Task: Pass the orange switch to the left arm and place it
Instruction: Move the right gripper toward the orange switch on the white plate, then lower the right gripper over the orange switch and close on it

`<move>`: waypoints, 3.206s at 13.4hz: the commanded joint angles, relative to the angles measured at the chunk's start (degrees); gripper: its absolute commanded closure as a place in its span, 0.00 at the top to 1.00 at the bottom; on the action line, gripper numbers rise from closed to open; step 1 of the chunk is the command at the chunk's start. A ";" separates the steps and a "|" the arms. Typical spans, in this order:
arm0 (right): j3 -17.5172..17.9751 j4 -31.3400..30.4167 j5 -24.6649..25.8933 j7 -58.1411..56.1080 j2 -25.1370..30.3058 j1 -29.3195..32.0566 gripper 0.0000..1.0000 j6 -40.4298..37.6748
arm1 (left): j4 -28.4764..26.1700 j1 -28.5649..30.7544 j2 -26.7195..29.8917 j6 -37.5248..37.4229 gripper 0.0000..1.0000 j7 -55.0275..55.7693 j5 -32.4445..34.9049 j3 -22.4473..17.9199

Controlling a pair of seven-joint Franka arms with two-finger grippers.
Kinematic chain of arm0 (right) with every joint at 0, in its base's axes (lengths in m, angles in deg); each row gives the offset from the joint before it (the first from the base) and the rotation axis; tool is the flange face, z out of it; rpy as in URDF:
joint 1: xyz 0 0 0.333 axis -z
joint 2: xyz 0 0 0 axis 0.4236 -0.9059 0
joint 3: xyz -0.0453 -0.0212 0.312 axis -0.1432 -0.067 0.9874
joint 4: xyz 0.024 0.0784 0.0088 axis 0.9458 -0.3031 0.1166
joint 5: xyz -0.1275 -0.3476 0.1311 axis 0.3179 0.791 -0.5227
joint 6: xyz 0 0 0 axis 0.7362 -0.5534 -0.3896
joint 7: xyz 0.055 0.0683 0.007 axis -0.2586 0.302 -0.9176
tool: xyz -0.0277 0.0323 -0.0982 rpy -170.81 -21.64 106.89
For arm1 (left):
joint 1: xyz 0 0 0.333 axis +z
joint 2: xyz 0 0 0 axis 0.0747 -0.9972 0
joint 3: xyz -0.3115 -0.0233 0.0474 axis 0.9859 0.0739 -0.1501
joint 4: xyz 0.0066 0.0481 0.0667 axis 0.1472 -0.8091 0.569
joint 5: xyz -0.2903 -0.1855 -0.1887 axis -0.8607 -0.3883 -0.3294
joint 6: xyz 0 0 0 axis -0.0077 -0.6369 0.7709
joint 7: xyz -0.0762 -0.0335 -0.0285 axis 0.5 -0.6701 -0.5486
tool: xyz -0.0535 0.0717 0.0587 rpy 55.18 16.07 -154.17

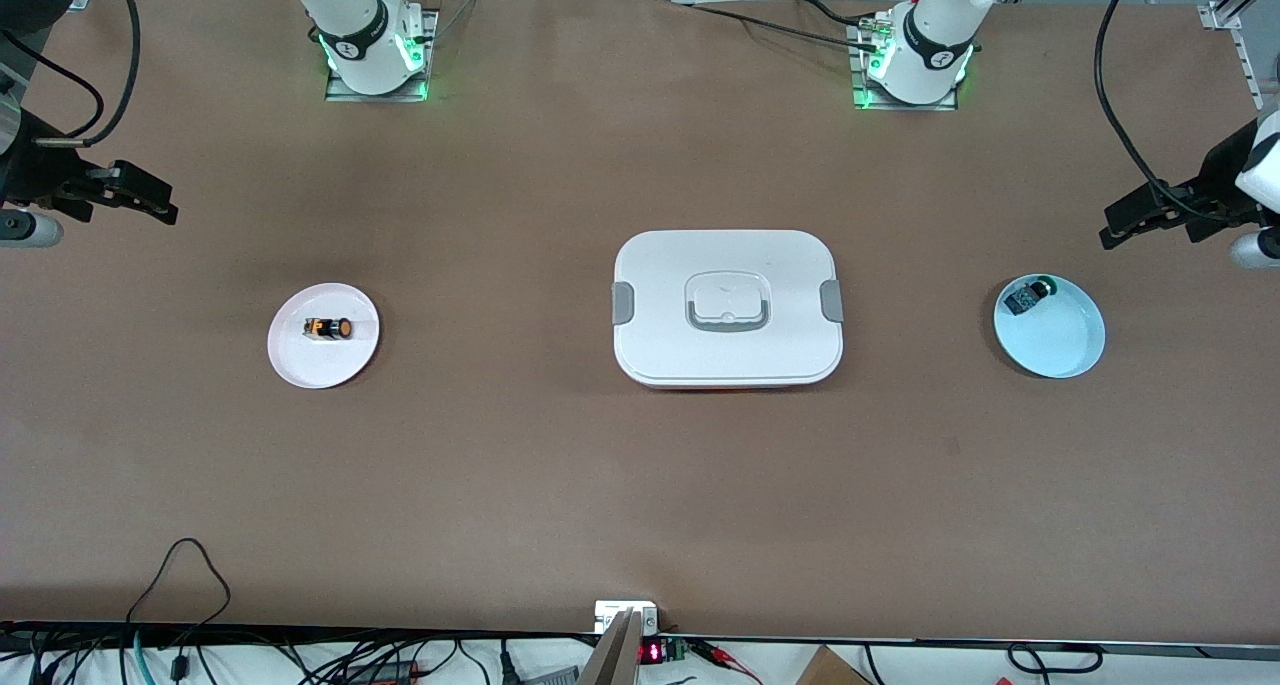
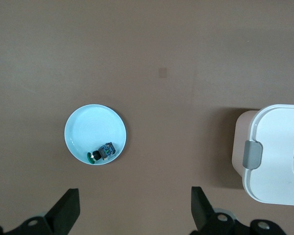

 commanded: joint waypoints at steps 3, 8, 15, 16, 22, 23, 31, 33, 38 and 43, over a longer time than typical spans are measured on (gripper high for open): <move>0.04 -1.03 -1.18 -0.13 0.93 0.54 1.00 -0.06 | 2.61 0.98 -1.35 -0.96 1.00 -0.08 0.28 0.02; 0.13 -1.47 -2.76 -0.21 -1.17 0.02 1.00 0.72 | 4.55 0.81 -1.70 -1.14 1.00 0.36 0.28 0.19; 0.57 -4.17 -2.76 -0.48 -10.05 -1.12 1.00 8.79 | 4.81 0.89 -1.44 -1.40 1.00 0.27 0.28 0.46; 0.57 -6.80 -2.76 -0.48 -10.49 -1.04 1.00 11.77 | 4.81 0.89 -1.44 -1.40 1.00 0.27 0.28 0.46; 0.57 -20.01 -2.85 -0.30 -14.43 -0.60 1.00 27.09 | 4.81 0.81 -1.70 -2.11 1.00 0.53 0.19 0.37; 0.57 -20.01 -2.94 -0.30 -16.02 -0.51 1.00 28.31 | 4.81 0.81 -1.70 -2.11 1.00 0.44 0.28 0.55; 0.66 -19.75 -8.20 -0.91 -24.12 -0.42 1.00 36.58 | 5.25 0.89 -2.40 -4.04 1.00 0.44 0.28 0.20; 0.57 -19.66 -8.04 -1.35 -24.82 -0.51 1.00 36.85 | 5.34 0.89 -2.40 -4.56 1.00 0.44 0.28 0.28; 0.66 -19.57 -8.47 -2.85 -27.28 -0.42 1.00 40.19 | 5.43 0.46 -2.31 -5.45 1.00 0.36 1.42 0.90; 0.66 -19.40 -8.56 -2.76 -27.55 -0.51 1.00 40.19 | 5.78 0.28 -2.40 -5.45 1.00 0.36 1.51 0.99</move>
